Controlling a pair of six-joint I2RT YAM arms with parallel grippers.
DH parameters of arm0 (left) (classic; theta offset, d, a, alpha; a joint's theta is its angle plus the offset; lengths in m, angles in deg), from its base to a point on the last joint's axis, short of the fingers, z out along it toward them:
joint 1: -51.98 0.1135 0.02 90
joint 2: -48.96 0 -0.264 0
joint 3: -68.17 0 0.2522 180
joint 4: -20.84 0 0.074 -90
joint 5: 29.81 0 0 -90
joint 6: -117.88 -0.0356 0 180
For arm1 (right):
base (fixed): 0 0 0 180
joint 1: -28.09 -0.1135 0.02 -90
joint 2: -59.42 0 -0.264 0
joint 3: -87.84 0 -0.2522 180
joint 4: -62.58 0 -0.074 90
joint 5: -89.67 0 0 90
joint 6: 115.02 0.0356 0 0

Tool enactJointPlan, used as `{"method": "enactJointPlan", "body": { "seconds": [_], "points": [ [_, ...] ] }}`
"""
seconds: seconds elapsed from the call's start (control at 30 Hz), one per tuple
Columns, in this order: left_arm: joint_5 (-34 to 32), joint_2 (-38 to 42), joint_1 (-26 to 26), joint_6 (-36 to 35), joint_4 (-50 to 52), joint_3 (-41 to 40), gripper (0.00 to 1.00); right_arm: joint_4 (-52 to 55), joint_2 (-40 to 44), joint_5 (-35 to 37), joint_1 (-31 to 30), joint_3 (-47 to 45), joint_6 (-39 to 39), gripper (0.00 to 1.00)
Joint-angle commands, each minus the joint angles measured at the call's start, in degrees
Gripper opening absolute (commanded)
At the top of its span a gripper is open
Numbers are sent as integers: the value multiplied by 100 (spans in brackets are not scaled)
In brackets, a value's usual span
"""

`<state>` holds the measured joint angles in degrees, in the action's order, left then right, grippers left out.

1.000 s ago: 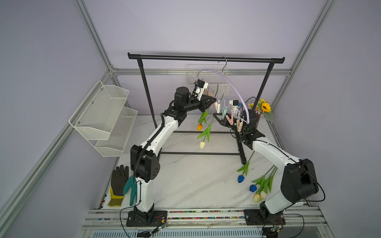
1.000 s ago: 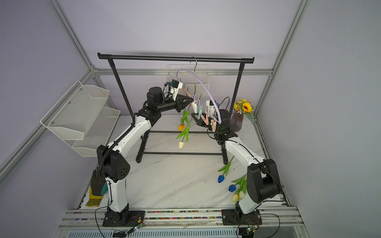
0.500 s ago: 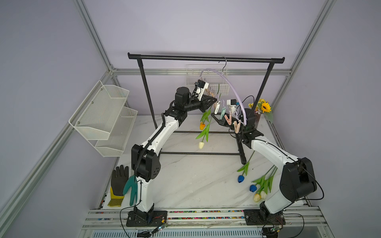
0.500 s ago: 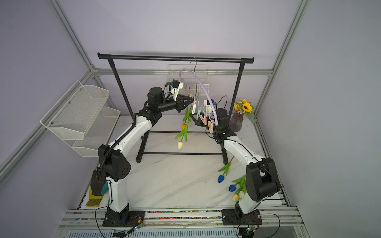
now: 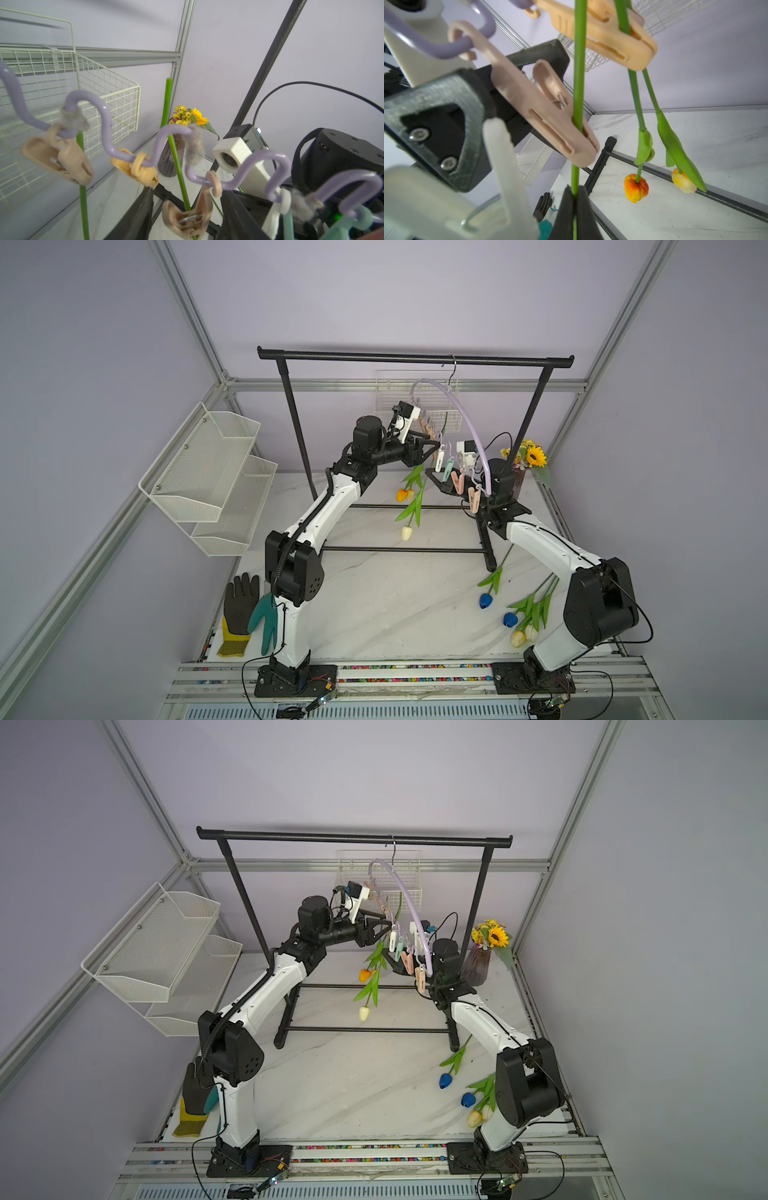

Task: Dry the flowers on a clothes hanger
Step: Clamp the flower onto the hanger.

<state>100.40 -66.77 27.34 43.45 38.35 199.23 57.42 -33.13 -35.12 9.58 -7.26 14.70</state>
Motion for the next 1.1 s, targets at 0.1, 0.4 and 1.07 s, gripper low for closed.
{"method": "enactJointPlan", "body": {
  "seconds": [0.1,0.4,1.07],
  "points": [
    [-42,97,47,-28,-96,215,66,312,2,156,-44,176,-343,0],
    [-79,213,82,-72,-28,210,74,1018,75,620,-46,297,-931,4],
    [-306,866,100,-151,246,-523,74,1830,872,1369,-43,-570,-1612,36]
  ]
}}
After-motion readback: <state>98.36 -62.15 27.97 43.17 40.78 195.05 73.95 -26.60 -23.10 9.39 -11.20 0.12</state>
